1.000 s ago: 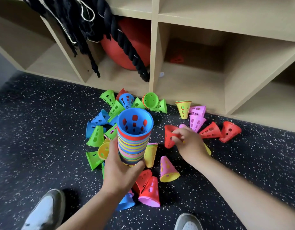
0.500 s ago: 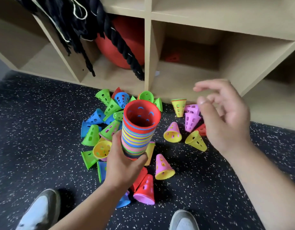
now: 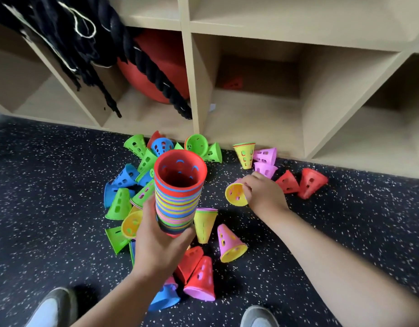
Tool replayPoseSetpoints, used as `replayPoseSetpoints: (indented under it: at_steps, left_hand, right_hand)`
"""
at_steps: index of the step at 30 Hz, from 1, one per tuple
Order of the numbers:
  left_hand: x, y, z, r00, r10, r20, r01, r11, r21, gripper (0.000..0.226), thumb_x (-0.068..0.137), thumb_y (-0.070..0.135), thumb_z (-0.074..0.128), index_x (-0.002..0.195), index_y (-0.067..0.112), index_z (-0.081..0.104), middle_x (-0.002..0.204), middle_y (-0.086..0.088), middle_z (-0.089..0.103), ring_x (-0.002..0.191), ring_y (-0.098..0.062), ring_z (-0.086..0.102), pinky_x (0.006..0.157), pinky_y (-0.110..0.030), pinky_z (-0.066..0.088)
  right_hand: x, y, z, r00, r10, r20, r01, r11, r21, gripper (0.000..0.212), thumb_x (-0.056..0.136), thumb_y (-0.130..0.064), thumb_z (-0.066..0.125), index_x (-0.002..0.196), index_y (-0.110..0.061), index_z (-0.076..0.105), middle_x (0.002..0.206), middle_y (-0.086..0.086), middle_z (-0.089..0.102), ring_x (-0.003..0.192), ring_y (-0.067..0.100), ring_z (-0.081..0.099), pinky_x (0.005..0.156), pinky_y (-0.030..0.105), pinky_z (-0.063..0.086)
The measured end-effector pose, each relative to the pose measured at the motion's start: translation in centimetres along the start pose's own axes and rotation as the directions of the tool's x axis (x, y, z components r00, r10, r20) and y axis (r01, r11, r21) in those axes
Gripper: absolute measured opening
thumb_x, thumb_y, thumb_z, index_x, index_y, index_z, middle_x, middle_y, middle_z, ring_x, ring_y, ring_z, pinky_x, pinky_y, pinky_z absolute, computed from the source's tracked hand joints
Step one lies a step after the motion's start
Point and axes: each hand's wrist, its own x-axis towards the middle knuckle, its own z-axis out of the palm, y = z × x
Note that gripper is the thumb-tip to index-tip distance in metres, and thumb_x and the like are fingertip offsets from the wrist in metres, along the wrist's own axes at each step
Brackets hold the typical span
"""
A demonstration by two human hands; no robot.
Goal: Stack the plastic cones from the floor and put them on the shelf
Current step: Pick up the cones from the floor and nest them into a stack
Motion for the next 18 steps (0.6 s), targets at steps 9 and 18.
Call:
replayPoseSetpoints:
  at_steps: [9, 18]
  left_hand:
    - [0.8, -0.6, 1.2, 1.000, 0.009, 0.005, -0.010, 0.999, 0.038, 0.070, 0.065, -0.001, 0.084, 0.121, 0.024, 0.050, 0.107, 0.007, 0.069, 0.095, -0.001, 0.067, 0.081, -0.018, 0.052]
    - [0.4, 0.3, 1.8, 0.999, 0.034, 0.027, -0.034, 0.999, 0.007, 0.071, 0.066, 0.004, 0.086, 0.122, 0.027, 0.049, 0.105, 0.009, 0.069, 0.095, -0.007, 0.068, 0.083, -0.029, 0.055]
  right_hand:
    - [-3.1, -6.0, -13.1, 0.865, 0.453, -0.217, -0.001, 0.434, 0.901, 0.020, 0.090, -0.004, 0.061, 0.094, -0.020, 0.072, 0.075, -0.002, 0.073, 0.059, 0.018, 0.070, 0.058, 0.032, 0.059]
    - [-4.4, -9.9, -16.4, 0.982, 0.188, 0.032, -0.079, 0.251, 0.965, 0.014, 0.093, -0.017, 0.065, 0.107, -0.016, 0.070, 0.085, 0.000, 0.075, 0.049, 0.018, 0.065, 0.041, 0.021, 0.048]
